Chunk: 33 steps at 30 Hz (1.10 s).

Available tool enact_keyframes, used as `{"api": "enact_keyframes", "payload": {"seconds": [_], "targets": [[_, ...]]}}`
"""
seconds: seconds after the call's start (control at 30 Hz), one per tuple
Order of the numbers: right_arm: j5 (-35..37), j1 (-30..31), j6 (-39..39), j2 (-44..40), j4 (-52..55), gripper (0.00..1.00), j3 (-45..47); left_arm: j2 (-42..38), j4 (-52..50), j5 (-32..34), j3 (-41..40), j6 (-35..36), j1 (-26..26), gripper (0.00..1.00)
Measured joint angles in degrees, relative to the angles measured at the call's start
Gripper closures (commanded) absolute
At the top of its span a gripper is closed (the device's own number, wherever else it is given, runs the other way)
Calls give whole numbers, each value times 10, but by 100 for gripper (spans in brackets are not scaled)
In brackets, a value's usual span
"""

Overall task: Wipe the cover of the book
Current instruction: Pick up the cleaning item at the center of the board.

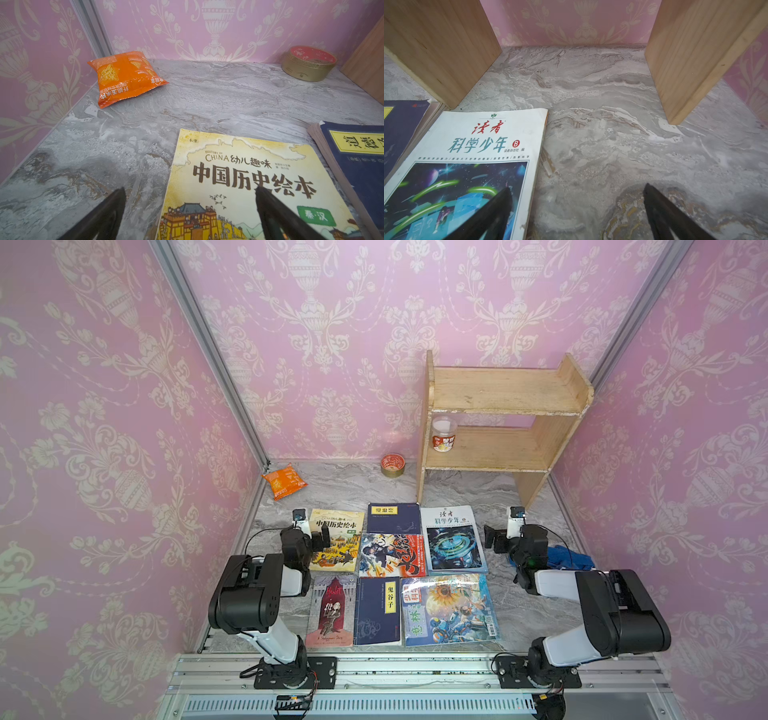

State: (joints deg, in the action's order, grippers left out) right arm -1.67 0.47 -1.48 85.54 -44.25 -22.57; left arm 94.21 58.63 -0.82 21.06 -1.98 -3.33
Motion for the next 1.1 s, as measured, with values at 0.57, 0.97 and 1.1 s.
{"api": "enact_keyframes", "payload": {"seconds": [0.57,0.97,1.1], "targets": [[0,0,0,0,0,0,0,0,0,31,0,0,18,1],[-1,-1,0,0,1,0,0,0,0,41,0,1,22,1],[-1,-1,0,0,2,0,0,0,0,56,0,5,28,1]]}}
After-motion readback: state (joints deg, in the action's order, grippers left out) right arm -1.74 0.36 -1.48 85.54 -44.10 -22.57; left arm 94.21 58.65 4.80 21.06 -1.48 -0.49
